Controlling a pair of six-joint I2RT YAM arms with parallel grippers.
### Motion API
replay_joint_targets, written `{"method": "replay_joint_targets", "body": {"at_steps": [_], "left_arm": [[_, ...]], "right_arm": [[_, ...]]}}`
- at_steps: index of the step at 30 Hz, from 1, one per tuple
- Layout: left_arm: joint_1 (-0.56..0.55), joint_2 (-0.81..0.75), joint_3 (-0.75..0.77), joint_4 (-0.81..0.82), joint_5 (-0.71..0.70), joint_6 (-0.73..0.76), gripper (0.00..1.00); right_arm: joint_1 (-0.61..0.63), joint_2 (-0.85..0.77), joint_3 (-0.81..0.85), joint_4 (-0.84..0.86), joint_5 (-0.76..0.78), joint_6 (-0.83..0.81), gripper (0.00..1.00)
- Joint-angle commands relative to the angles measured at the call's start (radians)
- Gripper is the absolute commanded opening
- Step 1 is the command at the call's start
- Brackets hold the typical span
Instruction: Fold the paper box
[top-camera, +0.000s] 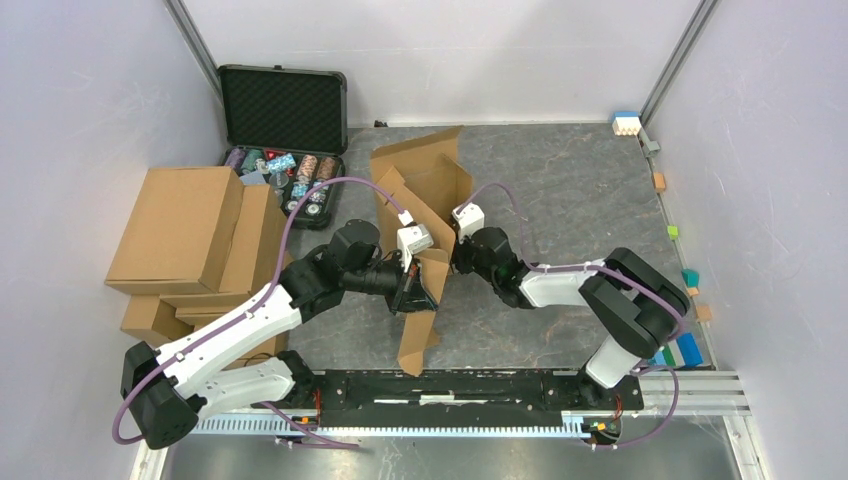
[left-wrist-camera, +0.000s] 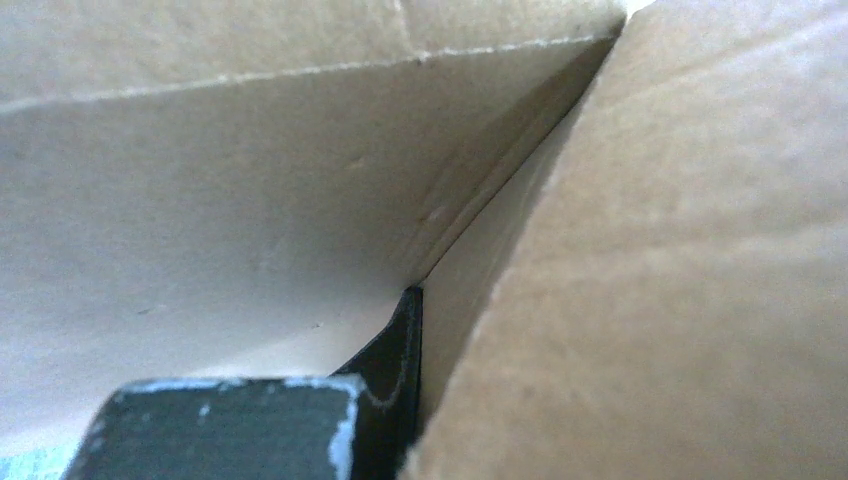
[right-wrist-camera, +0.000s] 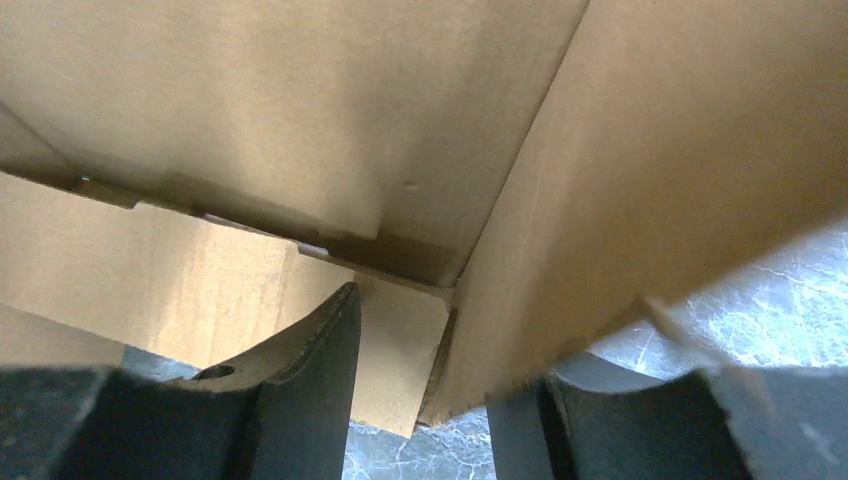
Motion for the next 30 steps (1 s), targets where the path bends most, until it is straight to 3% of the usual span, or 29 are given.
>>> {"method": "replay_joint_targets", "body": {"at_steps": [1,9,14,16,19,22,30], "left_arm": [[-0.001,0.015,-0.023,-0.092,0.051,-0.011,0.02],[-0.001,0.001,-0.041,-0.08,0.045,-0.018,0.02],[-0.001,-0.032,-0.05,-0.08,0.022,-0.028,0.03],[-0.001,-0.052,-0.055,-0.08,-0.007,-0.032,0.08],[-0.001,-0.082,-0.065,-0.08,-0.06,-0.036,0.19],[-0.001,-0.11,-0.069,-0.077,-0.116,-0.041,0.26],[-0.002,-0.279,-0.135,-0.052,-0.379,-0.084,0.33]], "right_arm": [[0.006,0.085,0.034,-0.073,0.04,0.016,0.52],[0.047,0.175,0.083,-0.118,0.109,-0.004,0.53],[0.059,0.143,0.067,-0.116,0.142,-0.003,0.47],[0.064,0.111,0.05,-0.113,0.193,0.006,0.41],[0.064,0.069,0.015,-0.11,0.325,0.041,0.23],[0.064,0.04,-0.004,-0.106,0.415,0.057,0.2],[0.066,-0.063,-0.107,-0.06,0.56,0.099,0.2]]}}
